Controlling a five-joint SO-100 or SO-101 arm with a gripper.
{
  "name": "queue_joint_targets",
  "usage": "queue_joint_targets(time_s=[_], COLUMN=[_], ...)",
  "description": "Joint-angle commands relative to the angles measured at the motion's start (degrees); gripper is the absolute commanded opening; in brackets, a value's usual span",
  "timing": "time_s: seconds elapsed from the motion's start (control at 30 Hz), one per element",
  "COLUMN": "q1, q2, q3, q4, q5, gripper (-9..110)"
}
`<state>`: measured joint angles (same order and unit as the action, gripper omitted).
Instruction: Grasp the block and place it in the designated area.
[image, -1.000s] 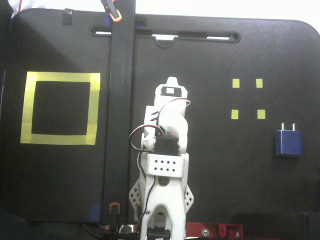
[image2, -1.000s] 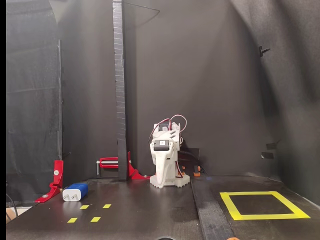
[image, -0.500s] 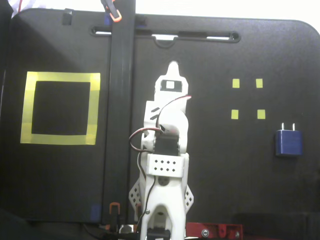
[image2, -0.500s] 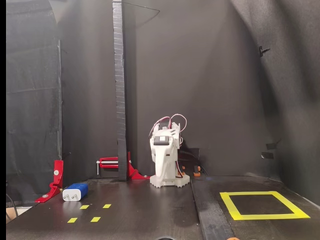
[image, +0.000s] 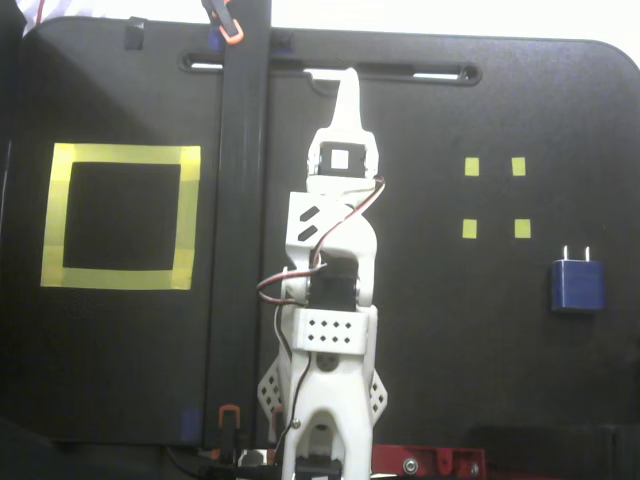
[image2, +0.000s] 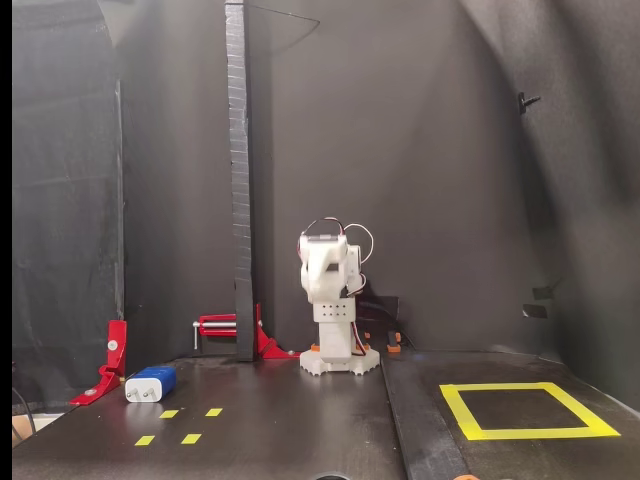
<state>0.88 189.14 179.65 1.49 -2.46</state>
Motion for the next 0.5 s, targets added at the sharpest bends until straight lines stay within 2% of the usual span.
queue_joint_targets(time_s=[0.0, 0.27, 0.47], q1=[0.09, 0.79, 8.61], q2=[0.26, 0.26, 0.18], q3=[0.35, 0.35, 0.35], q4=[-2.72, -2.02, -2.46], q5=[-0.35, -0.79, -1.14], gripper=[0, 0, 0])
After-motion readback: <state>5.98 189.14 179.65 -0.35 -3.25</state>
